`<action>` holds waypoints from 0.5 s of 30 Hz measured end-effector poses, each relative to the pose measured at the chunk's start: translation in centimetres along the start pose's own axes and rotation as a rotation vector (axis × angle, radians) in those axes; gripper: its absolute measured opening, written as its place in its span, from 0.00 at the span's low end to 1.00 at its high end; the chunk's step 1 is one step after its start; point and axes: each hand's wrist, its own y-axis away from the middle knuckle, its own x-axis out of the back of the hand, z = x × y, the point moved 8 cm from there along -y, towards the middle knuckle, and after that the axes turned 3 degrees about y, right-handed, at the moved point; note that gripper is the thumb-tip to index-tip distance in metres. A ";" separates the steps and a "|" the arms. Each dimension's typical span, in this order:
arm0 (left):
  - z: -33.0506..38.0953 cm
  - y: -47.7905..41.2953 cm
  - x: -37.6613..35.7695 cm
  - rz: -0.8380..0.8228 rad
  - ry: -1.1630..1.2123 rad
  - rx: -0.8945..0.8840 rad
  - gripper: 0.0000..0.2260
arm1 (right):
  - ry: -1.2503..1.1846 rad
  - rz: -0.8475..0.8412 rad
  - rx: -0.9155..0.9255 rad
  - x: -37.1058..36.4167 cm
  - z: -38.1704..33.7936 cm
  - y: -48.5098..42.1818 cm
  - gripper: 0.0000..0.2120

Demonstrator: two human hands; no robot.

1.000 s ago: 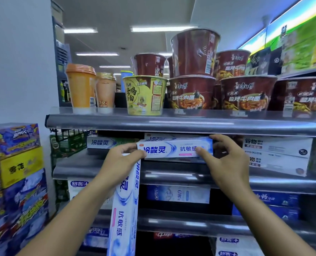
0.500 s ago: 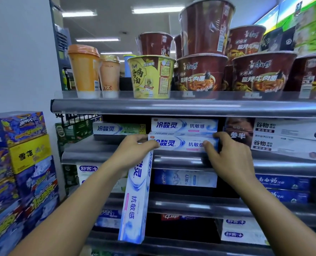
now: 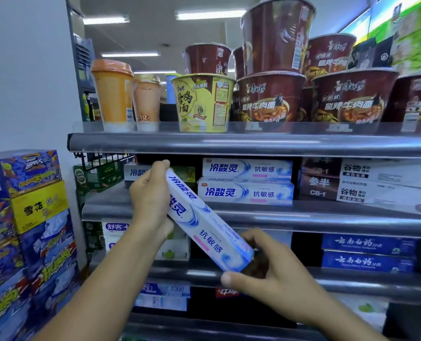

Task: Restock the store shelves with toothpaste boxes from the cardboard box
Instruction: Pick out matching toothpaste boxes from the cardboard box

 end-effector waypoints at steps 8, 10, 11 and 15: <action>-0.6 1.8 -2.4 -0.370 -0.024 -0.146 0.19 | -0.249 0.473 0.018 7.6 0.7 -0.6 0.23; -0.4 2.5 -3.2 -0.504 -0.162 -0.226 0.13 | -0.226 0.542 0.048 9.7 0.9 -0.9 0.23; -0.2 2.4 -3.3 -0.506 -0.293 -0.268 0.10 | -0.212 0.570 0.065 10.7 0.9 -1.1 0.23; 0.5 1.2 -4.2 -0.450 -0.731 -0.411 0.12 | -0.045 0.672 0.061 13.4 1.2 -2.0 0.25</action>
